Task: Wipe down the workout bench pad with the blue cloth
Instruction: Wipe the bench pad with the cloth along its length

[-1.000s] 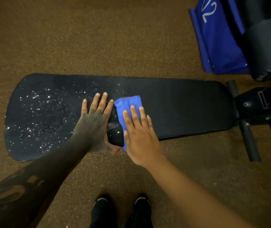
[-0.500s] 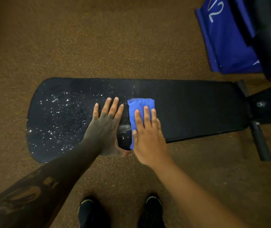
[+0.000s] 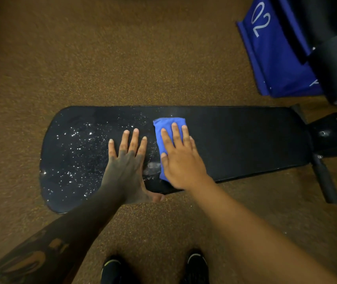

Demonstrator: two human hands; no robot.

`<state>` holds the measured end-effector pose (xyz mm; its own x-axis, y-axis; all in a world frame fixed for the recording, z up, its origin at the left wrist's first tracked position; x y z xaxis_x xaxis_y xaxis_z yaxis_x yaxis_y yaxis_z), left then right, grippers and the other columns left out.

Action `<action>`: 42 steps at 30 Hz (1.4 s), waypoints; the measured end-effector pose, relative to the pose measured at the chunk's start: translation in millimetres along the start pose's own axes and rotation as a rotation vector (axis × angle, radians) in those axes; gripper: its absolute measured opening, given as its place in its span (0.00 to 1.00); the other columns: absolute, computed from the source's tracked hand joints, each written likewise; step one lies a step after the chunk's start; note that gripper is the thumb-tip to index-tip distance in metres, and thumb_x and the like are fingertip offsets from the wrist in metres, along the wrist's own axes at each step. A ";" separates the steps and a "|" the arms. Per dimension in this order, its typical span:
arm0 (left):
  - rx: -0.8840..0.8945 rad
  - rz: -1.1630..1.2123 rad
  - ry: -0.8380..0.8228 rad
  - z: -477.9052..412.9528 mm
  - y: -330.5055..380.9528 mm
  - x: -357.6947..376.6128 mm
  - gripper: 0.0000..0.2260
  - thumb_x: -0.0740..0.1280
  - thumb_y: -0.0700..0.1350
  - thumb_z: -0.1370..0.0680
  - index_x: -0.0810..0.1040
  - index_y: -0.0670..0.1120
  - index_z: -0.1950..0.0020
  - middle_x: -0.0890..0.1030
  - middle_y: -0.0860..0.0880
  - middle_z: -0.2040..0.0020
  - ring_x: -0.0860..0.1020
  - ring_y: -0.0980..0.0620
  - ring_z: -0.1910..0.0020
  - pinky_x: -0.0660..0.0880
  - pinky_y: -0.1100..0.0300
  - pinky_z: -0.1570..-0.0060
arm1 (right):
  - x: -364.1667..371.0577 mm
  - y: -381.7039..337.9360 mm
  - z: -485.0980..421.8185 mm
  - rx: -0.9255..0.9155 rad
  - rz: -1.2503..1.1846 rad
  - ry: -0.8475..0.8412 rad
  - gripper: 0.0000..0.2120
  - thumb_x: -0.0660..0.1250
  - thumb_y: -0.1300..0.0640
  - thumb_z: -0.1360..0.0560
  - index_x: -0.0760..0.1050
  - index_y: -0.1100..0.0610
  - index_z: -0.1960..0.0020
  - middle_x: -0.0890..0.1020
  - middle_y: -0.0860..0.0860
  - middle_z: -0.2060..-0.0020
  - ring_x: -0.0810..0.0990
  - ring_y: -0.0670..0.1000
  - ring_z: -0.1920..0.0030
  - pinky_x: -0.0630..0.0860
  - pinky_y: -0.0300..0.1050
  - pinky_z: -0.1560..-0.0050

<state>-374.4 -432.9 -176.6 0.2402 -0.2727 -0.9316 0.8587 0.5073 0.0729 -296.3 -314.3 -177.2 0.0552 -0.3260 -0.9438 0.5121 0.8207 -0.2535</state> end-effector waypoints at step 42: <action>-0.077 0.013 0.005 18.1 -39.5 2.2 0.72 0.51 0.87 0.50 0.35 0.42 0.21 0.32 0.41 0.21 0.32 0.41 0.22 0.41 0.36 0.24 | -12.1 -42.5 -88.2 -0.133 -0.127 -0.005 0.37 0.62 0.65 0.25 0.48 0.57 0.21 0.48 0.54 0.21 0.43 0.55 0.21 0.49 0.52 0.23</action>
<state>-399.6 -468.3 -175.2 0.2487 -0.2615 -0.9326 0.8183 0.5718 0.0579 -394.3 -303.8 -173.8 0.0014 -0.4329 -0.9014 0.3975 0.8274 -0.3967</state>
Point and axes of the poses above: each hand's wrist, its own z-axis away from the middle knuckle, its own x-axis out of the palm, y = z × x, the point moved 6 cm from there along -z, towards the middle knuckle
